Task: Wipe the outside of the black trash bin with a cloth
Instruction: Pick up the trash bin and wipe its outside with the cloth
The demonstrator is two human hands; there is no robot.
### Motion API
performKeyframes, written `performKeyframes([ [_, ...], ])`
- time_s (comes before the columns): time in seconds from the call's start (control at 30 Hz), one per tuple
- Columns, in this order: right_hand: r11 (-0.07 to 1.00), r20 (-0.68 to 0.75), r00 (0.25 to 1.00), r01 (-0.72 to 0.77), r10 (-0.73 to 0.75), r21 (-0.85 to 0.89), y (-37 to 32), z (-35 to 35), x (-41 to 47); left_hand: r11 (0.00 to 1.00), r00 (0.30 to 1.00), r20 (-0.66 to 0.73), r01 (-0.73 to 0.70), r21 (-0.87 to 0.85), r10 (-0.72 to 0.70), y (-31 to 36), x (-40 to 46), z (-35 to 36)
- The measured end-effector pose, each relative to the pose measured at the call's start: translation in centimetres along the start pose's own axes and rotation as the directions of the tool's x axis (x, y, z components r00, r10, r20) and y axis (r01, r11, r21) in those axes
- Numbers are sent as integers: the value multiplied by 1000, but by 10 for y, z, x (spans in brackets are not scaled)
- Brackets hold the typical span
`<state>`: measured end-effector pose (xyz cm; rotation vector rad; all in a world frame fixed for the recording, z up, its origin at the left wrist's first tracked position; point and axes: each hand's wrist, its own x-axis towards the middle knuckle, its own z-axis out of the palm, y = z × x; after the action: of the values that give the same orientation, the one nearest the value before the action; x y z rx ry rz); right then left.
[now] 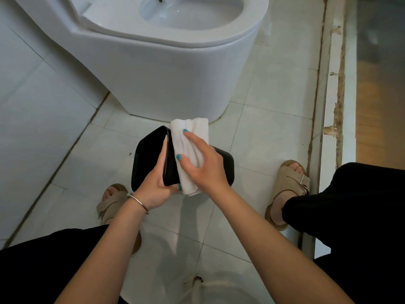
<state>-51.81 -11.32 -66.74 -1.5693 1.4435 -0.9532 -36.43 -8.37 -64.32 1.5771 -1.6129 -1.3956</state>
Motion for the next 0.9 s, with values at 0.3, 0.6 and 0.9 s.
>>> performKeyframes([
  [0.3,925,-136,915,-379,379,31,72,-32,-8,1000,999,-38,29,-1,-29,1,-5,-2],
  [0.6,989,-74,987,-145,144,-1,6,-6,-2,1000,999,-17,-29,2,29,4,2,6],
  [0.9,978,-86,974,-208,208,6,43,-17,-1,1000,999,-40,-26,8,26,-3,2,-7],
])
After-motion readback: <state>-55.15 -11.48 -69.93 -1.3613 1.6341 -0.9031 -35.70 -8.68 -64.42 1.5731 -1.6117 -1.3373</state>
